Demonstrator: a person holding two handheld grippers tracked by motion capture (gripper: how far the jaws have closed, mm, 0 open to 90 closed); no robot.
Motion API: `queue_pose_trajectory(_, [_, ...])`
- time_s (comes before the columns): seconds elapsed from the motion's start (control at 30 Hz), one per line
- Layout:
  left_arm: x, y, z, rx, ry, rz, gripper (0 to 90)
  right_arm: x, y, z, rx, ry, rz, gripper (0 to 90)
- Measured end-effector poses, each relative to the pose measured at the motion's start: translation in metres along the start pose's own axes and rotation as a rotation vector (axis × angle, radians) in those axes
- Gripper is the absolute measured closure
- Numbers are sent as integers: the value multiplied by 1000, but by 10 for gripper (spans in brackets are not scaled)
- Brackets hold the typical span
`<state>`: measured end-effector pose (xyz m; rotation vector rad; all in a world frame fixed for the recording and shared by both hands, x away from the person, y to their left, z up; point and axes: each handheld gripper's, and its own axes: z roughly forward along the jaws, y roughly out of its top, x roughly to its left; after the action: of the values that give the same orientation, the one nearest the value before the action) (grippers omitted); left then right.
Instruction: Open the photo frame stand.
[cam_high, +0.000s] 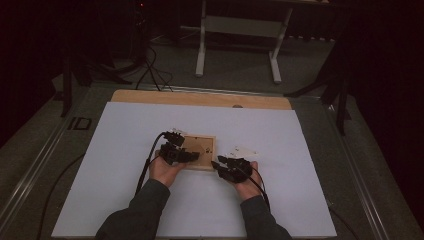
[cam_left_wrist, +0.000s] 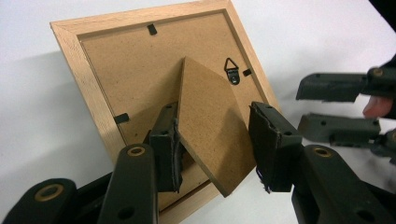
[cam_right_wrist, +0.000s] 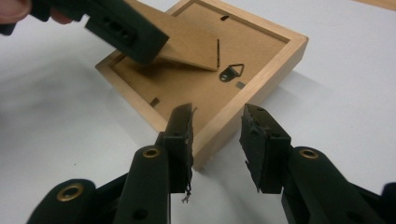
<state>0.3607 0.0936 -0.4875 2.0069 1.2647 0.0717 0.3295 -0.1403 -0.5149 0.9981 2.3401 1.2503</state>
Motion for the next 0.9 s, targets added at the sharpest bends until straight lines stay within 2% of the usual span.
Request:
queue_pose_trajectory(0.1, [-3,-2,-2,-9,10,21,567,-2,1,-2,-3,0,6,636])
queue_pose_trajectory(0.27, [-9,-8,-5,-33,35,92,567,-3,2,-3,-8,0,11,637])
queue_pose_trajectory(0.4, [-11,-10,-6,-40,43,106,567,-4,2,-4,-10,-1,14,637])
queue_pose_trajectory(0.43, [-13,-13,-8,-44,50,129,567,-4,2,-4,-10,-1,14,636])
queue_pose_trajectory(0.5, [-14,-15,-9,-52,55,139,568,-6,3,-4,-16,7,31,636])
queue_pose_trajectory(0.9, [-17,-30,-14,-102,72,202,570,-8,6,-6,-25,26,45,627])
